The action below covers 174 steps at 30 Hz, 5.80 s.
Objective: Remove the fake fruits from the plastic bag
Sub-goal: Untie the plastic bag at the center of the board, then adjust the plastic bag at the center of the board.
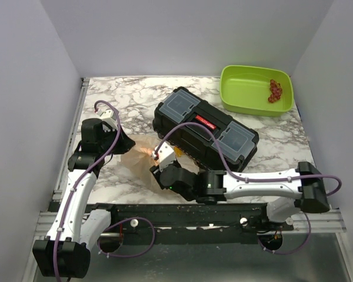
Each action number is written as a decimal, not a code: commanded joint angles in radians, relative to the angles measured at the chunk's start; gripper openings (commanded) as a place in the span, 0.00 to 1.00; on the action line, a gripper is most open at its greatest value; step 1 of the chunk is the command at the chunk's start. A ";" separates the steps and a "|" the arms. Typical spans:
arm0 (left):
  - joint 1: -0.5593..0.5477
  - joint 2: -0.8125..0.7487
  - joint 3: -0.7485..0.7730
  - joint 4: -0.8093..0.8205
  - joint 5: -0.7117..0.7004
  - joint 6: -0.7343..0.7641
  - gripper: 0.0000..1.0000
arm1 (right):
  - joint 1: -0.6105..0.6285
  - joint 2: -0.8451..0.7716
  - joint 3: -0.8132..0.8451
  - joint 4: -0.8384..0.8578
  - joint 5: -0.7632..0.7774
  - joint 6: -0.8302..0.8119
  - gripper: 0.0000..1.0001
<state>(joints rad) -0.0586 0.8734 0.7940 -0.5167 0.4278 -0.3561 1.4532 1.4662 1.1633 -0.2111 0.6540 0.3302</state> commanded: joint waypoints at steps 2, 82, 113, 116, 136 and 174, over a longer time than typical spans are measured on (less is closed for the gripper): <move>0.006 -0.043 -0.012 0.012 0.022 -0.026 0.10 | 0.006 0.108 0.037 -0.062 0.157 -0.051 0.48; -0.657 -0.255 0.014 0.060 -0.978 0.135 0.00 | 0.006 -0.359 -0.457 0.144 0.080 0.074 0.01; -0.646 -0.420 0.219 -0.546 -0.560 -0.444 0.99 | 0.005 -0.375 -0.474 0.311 0.035 0.016 0.01; -0.647 -0.491 0.124 -0.539 -0.622 -0.599 0.99 | 0.005 -0.376 -0.483 0.324 0.035 0.016 0.01; -0.646 -0.901 -0.189 -0.182 -0.680 -0.662 0.15 | 0.005 -0.355 -0.510 0.380 0.069 0.066 0.13; -0.646 -0.434 0.101 -0.228 -0.576 -0.122 0.00 | 0.144 0.219 0.257 -0.515 0.337 0.308 1.00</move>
<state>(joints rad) -0.7078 0.4389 0.9009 -0.7643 -0.1112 -0.5056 1.5719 1.6283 1.3724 -0.5140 0.8188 0.4984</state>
